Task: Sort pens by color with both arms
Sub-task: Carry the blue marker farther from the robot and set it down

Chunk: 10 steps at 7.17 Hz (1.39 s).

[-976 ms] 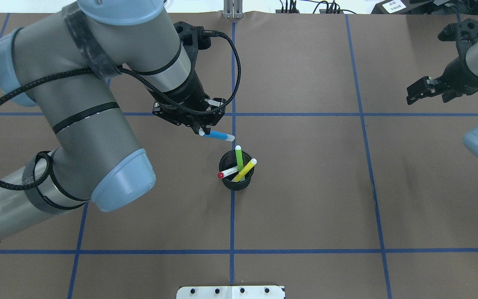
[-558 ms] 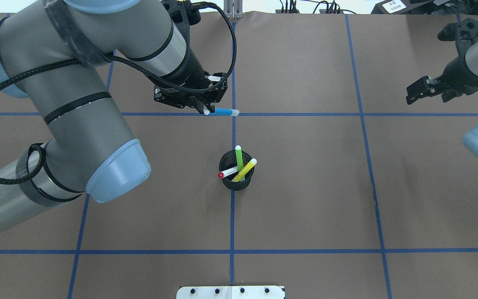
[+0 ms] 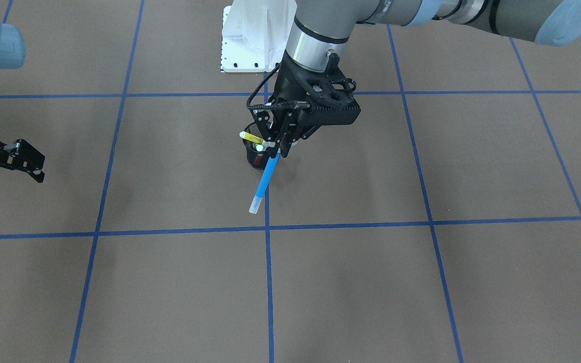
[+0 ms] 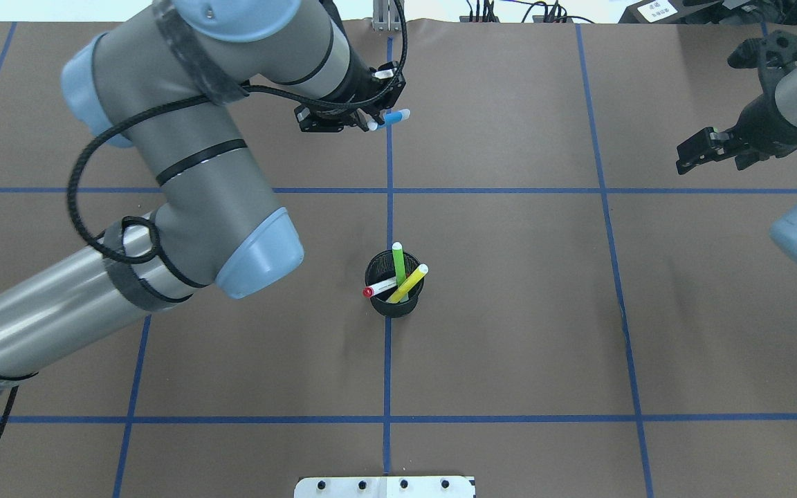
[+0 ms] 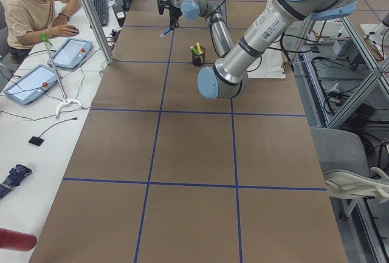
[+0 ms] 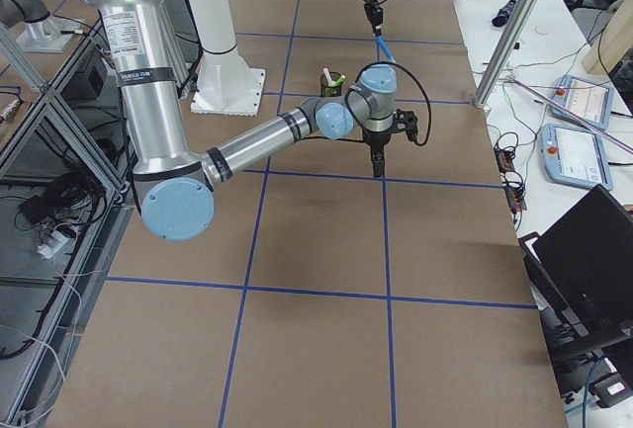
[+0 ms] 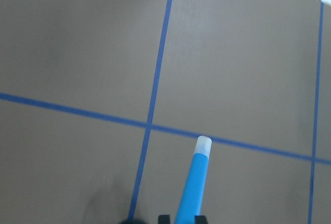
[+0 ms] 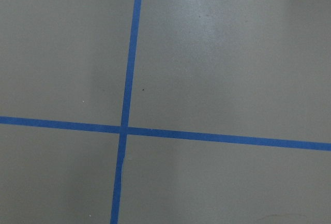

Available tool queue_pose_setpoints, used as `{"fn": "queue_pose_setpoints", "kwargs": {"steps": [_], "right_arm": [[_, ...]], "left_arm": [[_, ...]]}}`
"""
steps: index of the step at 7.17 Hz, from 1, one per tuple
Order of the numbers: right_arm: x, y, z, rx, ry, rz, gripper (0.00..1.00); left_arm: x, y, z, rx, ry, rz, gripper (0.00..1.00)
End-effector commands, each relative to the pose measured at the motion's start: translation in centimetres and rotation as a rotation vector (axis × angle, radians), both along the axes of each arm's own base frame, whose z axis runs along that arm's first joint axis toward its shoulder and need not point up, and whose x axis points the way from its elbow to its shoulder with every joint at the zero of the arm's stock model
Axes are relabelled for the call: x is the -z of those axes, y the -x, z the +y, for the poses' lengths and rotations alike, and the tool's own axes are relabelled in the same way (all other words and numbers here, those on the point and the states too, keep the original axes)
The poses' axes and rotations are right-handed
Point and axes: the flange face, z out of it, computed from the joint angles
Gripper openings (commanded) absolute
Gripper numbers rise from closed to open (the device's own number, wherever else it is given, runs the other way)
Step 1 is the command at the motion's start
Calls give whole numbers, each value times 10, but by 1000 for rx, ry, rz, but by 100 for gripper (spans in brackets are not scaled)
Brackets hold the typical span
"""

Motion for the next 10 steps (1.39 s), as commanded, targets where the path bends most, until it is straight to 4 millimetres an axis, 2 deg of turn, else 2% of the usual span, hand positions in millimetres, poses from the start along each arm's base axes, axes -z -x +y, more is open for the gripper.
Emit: {"fn": "queue_pose_setpoints", "kwargs": {"steps": [1, 2, 3, 6, 7, 8, 9, 10], "right_arm": [[0, 0, 0, 14, -9, 0, 100], [-2, 0, 0, 25, -16, 2, 100], [-3, 1, -1, 26, -16, 3, 100], [-4, 0, -1, 25, -15, 6, 100], [-5, 0, 0, 23, -15, 9, 100], [-5, 0, -1, 22, -16, 10, 100], [-6, 0, 0, 21, -13, 11, 100], [-6, 0, 0, 21, -13, 11, 100]], "left_arm": [[9, -65, -29, 139, 17, -29, 0], [5, -109, -47, 204, -11, 3, 0], [2, -144, -59, 228, -30, -6, 0], [-14, -202, -57, 289, -89, -25, 0], [-29, -222, -48, 290, -101, -38, 0], [-35, -239, -33, 273, -109, -57, 0], [-34, -249, -22, 259, -111, -55, 0], [-35, -255, -17, 269, -119, -65, 4]]}}
